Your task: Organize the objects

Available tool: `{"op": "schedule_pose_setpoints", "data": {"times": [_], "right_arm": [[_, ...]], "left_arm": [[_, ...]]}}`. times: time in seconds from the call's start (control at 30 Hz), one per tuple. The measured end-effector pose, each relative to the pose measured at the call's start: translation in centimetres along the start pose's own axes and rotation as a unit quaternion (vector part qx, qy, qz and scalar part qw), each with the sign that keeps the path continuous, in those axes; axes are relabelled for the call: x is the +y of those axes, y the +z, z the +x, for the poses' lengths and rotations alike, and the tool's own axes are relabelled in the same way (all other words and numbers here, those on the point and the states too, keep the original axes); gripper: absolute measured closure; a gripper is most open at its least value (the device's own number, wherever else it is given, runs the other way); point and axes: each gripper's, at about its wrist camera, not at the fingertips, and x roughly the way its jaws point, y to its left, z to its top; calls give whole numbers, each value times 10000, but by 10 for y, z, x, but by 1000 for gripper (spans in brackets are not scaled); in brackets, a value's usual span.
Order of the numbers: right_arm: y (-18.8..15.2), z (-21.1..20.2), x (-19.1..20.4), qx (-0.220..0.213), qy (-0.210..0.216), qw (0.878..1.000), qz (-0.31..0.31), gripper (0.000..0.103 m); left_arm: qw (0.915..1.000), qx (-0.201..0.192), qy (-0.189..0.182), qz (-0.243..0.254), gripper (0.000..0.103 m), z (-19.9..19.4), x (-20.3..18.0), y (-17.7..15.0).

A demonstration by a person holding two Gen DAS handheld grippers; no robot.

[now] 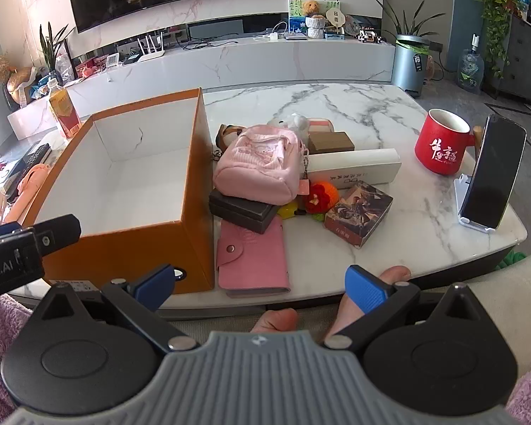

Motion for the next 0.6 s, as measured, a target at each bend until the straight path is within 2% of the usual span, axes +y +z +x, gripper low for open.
{"op": "schedule_pose_setpoints", "data": {"times": [0.23, 0.6], "right_arm": [[-1, 0, 0, 10, -4, 10000, 18, 1], [-1, 0, -1, 22, -17, 10000, 35, 1]], "left_arm": [[9998, 70, -162, 42, 10, 1, -1, 0], [9997, 98, -165, 128, 10, 2, -4, -2]]}}
